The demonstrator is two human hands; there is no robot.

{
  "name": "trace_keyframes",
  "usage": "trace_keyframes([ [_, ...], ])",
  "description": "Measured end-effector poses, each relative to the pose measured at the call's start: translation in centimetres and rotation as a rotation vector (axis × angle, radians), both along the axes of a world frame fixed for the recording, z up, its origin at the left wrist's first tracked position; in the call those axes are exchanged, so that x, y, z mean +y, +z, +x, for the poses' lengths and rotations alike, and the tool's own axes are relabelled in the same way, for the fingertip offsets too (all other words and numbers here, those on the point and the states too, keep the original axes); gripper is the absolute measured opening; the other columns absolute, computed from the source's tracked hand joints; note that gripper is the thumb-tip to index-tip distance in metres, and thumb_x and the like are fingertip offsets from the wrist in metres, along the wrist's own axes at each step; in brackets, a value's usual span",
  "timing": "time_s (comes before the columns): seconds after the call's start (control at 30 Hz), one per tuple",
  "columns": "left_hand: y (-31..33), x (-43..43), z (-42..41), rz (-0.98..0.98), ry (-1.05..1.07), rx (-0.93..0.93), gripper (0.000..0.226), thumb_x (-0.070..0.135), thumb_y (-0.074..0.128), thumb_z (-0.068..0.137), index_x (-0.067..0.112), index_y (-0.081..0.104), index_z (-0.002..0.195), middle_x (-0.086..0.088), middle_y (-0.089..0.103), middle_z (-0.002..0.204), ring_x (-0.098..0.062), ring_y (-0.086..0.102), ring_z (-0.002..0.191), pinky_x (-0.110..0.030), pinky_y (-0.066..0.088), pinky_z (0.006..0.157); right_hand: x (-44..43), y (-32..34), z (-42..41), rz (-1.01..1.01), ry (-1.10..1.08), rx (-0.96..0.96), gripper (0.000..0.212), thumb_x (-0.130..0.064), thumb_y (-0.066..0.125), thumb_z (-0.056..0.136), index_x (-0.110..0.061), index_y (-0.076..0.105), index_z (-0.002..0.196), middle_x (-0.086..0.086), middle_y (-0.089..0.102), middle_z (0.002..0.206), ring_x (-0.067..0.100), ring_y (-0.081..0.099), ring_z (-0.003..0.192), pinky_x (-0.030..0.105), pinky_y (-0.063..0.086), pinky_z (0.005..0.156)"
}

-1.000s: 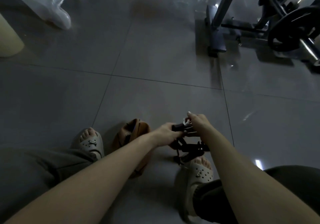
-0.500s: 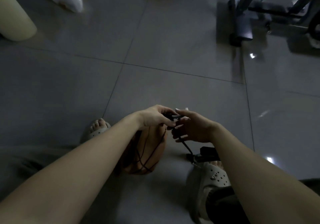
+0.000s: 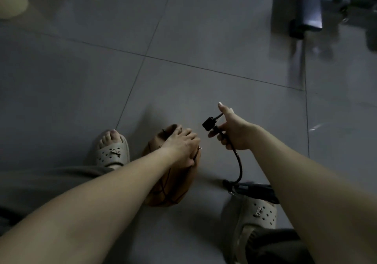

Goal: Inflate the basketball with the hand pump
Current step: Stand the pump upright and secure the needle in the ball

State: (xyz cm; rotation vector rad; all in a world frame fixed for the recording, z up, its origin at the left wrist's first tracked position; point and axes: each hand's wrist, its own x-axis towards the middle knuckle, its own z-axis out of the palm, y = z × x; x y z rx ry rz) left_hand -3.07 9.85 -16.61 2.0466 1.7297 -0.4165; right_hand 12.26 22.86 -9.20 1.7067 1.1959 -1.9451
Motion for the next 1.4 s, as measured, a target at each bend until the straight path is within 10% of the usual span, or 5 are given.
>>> trace_keyframes([
  [0.2,-0.9,3.3,-1.6,-0.052,-0.204,0.103,0.081,0.073,0.069,0.074,0.029,0.052,0.140,-0.001,0.051,0.135,-0.027,0.038,0.131,-0.047,0.029,0.113,0.7,-2.3,-0.5,-0.007,0.093,-0.116,0.095,-0.088,0.024,0.081,-0.004,0.064,0.099,0.003,0.050,0.061,0.016,0.036,0.050,0.028,0.027,0.051],
  [0.83,-3.6,2.7,-7.6,0.004,0.245,-0.257,0.044,0.066,0.075,0.072,0.034,0.069,0.102,0.010,0.067,0.108,-0.017,0.055,0.108,-0.034,0.036,0.094,-0.3,-7.9,-2.9,-0.334,0.143,0.048,0.106,-0.092,0.018,0.078,-0.002,0.061,0.111,0.002,0.038,0.070,0.015,0.031,0.058,0.028,0.022,0.053],
  [1.4,-2.9,2.0,-7.2,0.001,0.223,-0.263,0.055,0.051,0.072,0.083,0.034,0.054,0.132,0.007,0.063,0.130,-0.020,0.051,0.123,-0.042,0.034,0.106,-0.9,-8.4,-2.0,-0.478,-0.029,0.197,0.127,-0.099,0.011,0.069,0.006,0.062,0.118,0.006,0.044,0.072,0.018,0.035,0.061,0.031,0.027,0.058],
])
